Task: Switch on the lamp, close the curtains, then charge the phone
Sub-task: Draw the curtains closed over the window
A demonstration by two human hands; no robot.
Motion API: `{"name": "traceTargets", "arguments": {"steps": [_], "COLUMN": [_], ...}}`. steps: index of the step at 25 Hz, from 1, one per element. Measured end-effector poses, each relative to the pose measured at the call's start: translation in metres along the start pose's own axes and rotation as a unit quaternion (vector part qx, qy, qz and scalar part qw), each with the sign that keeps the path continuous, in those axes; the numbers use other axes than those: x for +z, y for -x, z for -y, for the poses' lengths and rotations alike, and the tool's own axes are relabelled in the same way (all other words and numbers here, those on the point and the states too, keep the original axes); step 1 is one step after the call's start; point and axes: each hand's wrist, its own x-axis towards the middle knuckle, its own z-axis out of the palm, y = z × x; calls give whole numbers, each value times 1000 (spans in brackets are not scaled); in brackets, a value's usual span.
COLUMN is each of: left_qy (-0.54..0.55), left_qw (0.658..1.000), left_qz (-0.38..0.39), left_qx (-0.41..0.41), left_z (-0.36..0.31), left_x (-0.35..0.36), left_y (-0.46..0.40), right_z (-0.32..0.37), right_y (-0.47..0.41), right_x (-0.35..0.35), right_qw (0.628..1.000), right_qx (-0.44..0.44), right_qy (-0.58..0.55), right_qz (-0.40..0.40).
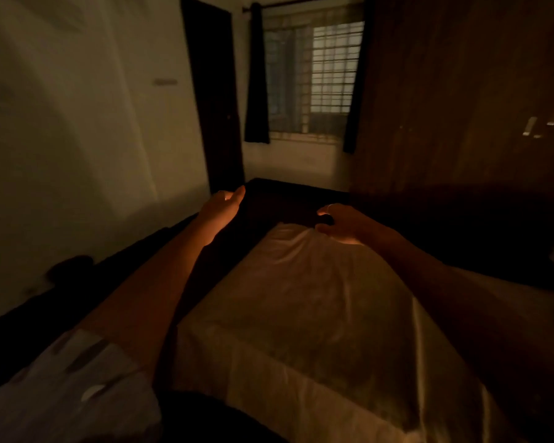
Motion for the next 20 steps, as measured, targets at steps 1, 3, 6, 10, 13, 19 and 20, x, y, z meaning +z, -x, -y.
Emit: {"name": "traceTargets", "arguments": {"steps": [1,3,6,10,13,19,20], "left_qy": [-5,-18,-24,-27,-18,-16,-13], "left_qw": [1000,998,995,989,986,980,980], "left_qz": [-19,-47,-79,-115,-133,-169,-169], "left_qx": [-12,-30,-51,-87,-95,-102,-103], "left_z": [11,27,52,76,89,124,132], "left_x": [-18,-46,-86,-129,-162,-223,-230], "left_y": [-7,-19,-46,-99,-137,-213,-224], "right_z": [17,45,89,136,166,225,235], "right_y": [-18,-48,-103,-181,-236,-346,-361], "right_x": [7,18,37,51,53,79,86], "right_qw": [1000,998,995,988,984,981,980], "right_qx": [-20,-53,-97,-143,-161,-174,-181], "right_qy": [1,-2,-12,-34,-63,-63,-58], "right_qz": [4,12,28,45,44,50,56]}}
